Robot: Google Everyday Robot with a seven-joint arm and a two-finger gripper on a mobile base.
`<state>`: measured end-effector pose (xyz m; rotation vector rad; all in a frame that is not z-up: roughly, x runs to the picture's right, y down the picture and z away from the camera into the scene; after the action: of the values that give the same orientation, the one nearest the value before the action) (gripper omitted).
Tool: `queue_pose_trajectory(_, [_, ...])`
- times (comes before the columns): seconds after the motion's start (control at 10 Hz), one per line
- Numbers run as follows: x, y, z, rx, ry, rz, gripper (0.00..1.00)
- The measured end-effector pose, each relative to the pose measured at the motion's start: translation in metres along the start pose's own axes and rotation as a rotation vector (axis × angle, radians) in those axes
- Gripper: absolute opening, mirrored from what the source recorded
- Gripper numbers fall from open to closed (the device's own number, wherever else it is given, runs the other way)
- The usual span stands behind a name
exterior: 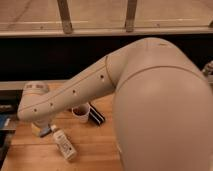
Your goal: Stand the bottle upright
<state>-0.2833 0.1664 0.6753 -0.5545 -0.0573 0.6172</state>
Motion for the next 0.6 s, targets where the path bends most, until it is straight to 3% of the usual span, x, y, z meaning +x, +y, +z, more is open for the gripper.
queue_pose_trajectory(0.3, [-0.005,0.022,0.038,-0.055,0.086,-0.059,0.72])
queue_pose_trajectory(0.6, [-0.001,0.023,0.058,-0.053,0.146,-0.069,0.72])
